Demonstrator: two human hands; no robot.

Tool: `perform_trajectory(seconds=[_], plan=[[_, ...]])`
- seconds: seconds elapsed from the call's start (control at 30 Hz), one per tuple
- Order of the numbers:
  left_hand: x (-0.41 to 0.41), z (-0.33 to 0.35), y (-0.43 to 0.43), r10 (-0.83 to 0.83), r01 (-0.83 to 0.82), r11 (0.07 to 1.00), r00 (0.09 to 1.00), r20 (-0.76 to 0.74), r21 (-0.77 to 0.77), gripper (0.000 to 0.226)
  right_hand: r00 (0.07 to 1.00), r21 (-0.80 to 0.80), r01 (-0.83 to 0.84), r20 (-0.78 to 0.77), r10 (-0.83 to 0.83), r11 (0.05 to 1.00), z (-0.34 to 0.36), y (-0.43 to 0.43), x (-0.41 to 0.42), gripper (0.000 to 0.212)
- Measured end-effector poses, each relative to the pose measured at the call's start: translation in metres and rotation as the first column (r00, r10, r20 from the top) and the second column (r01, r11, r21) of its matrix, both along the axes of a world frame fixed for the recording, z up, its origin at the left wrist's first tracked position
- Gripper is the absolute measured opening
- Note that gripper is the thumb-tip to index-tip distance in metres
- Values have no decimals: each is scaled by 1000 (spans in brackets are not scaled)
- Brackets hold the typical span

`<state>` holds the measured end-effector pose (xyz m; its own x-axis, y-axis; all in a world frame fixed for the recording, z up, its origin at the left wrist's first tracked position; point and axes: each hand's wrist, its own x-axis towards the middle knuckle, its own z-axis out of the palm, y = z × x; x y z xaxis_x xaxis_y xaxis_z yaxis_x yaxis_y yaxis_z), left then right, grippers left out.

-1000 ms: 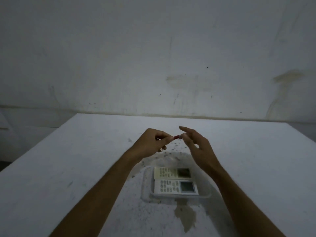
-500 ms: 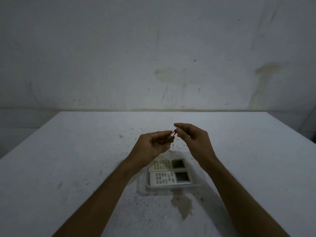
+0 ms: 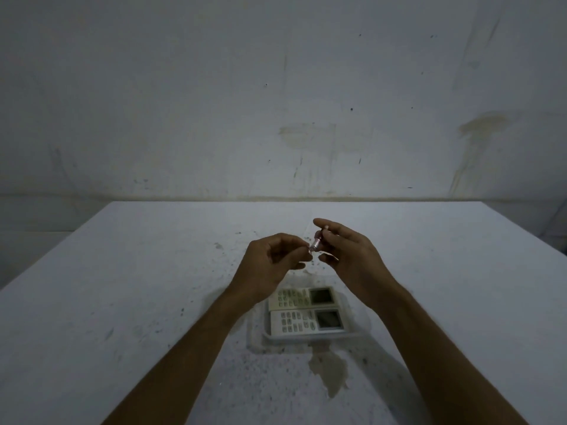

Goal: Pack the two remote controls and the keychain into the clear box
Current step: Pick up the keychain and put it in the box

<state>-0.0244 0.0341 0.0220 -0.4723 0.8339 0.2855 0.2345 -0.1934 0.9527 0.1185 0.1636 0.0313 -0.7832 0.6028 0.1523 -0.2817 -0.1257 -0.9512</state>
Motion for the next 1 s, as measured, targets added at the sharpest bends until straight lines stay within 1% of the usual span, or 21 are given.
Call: perform_trajectory(seconds=[0.1, 0.17, 0.23, 0.3, 0.37, 0.4, 0.5, 0.6, 0.63, 0.7, 0.77, 0.87, 0.93, 1.0], plan=[[2, 2, -3, -85, 88, 996, 991, 99, -27, 16, 998, 17, -62, 25, 62, 998, 1, -1, 1, 36], [3, 4, -3, -110, 124, 991, 969, 222, -47, 16, 998, 69, -57, 44, 54, 996, 2, -3, 1, 37], [3, 5, -3, -101, 125, 991, 922, 374, -41, 16, 996, 142, -56, 72, 47, 988, 1, -6, 1, 36], [1, 5, -2, -93, 114, 993, 865, 493, -13, 21, 995, 209, -63, 92, 44, 976, 0, -8, 1, 37], [0, 7, -3, -123, 131, 991, 820, 559, 26, 26, 994, 276, -39, 106, 10, 960, 0, -9, 0, 36], [0, 7, -3, -132, 137, 990, 812, 569, 35, 27, 994, 311, -11, 109, -25, 950, 0, -10, -1, 35], [0, 8, -4, -82, 93, 996, 834, 546, 7, 24, 983, 416, 72, 124, -135, 907, 0, -11, -2, 33], [1, 7, -4, -25, 48, 998, 860, 510, -31, 21, 980, 420, 89, 125, -154, 903, -3, -11, -3, 31], [1, 7, -4, -14, 41, 998, 885, 466, -49, 21, 979, 417, 100, 120, -164, 903, -4, -11, -3, 31], [3, 8, -4, -21, 53, 994, 947, 319, -93, 23, 974, 419, 138, 104, -199, 897, -4, -11, -4, 30], [8, 8, -4, -80, 108, 984, 977, 196, -142, 26, 974, 387, 169, 74, -213, 906, -2, -10, -3, 30], [15, 6, -4, -141, 166, 964, 982, 128, -207, 31, 974, 289, 207, 27, -224, 935, -1, -8, -2, 28], [17, 6, -4, -125, 152, 964, 983, 133, -220, 30, 976, 211, 212, 1, -217, 954, 1, -6, -1, 27], [17, 8, -6, -124, 161, 968, 974, 188, -193, 28, 983, 113, 184, -19, -184, 976, 2, -5, 0, 28]])
